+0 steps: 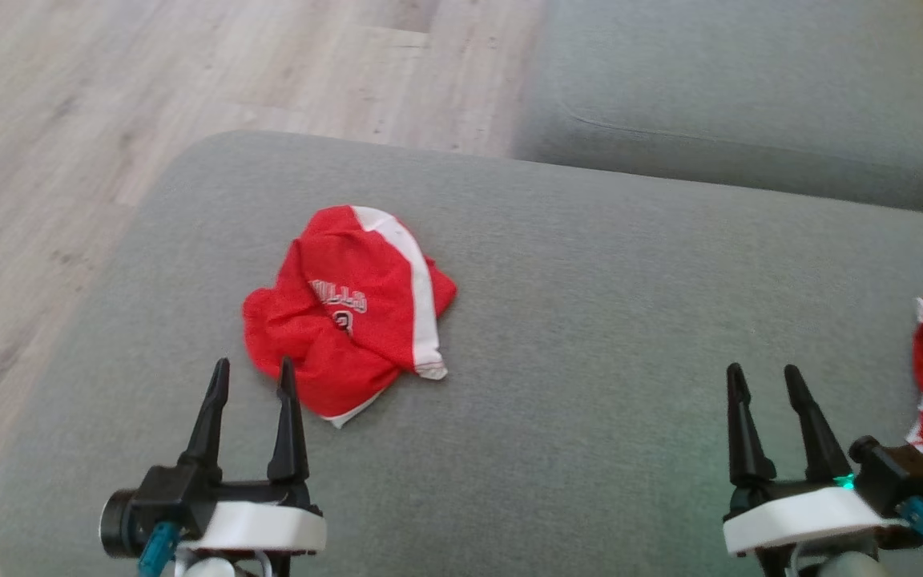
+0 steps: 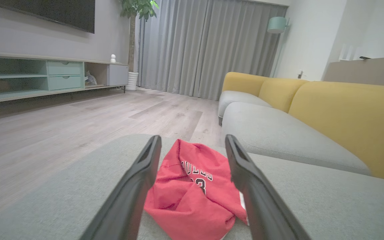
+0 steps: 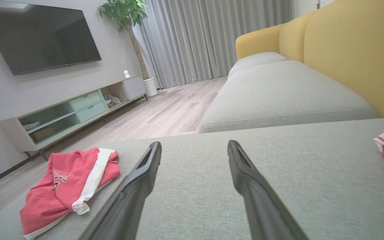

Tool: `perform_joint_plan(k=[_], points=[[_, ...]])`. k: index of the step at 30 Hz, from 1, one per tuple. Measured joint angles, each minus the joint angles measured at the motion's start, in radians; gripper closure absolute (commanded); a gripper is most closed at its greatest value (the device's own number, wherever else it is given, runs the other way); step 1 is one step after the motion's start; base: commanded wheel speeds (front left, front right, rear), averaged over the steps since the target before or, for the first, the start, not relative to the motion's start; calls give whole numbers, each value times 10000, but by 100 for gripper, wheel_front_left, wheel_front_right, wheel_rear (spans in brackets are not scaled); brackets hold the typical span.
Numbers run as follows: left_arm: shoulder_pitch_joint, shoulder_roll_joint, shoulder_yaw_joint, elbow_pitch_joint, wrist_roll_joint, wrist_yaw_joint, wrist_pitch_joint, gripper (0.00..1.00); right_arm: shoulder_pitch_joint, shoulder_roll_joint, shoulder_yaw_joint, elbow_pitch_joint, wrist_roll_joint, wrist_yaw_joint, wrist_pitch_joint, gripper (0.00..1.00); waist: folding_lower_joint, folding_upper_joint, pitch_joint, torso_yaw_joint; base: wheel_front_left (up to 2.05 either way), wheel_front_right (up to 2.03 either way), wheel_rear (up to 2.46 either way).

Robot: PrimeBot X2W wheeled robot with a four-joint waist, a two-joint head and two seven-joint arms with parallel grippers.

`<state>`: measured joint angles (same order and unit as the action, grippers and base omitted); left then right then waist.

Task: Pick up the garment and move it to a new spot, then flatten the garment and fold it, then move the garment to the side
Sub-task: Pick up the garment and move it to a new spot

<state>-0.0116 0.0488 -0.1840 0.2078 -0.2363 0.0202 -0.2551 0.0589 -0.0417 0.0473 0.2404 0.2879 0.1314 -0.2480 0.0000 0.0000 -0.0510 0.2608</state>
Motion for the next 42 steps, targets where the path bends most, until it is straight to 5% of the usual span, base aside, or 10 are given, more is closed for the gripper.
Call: perform_joint_plan(k=[14, 23, 31, 42], points=[[20, 0, 192, 38, 140, -146, -2, 0, 98, 0, 238, -2, 132, 0, 0, 0, 0, 0, -3, 672, 0, 0, 0], [-960, 541, -171, 1551, 560, -1043, 422, 0, 90, 0, 98, 2, 245, 0, 0, 0, 0, 0, 478, 281, 0, 0, 0], [-3907, 1156, -1649, 2698, 370, -1452, 2284, 0, -711, -6, -190, -33, -4, 0, 0, 0, 3, 0, 1682, -217, 0, 0, 0], [-5497, 2071, -4445, 3739, -1519, -1526, 3845, 0, -1333, -17, -121, -107, -61, 0, 0, 0, 2, 0, 2852, -1259, 0, 0, 0]])
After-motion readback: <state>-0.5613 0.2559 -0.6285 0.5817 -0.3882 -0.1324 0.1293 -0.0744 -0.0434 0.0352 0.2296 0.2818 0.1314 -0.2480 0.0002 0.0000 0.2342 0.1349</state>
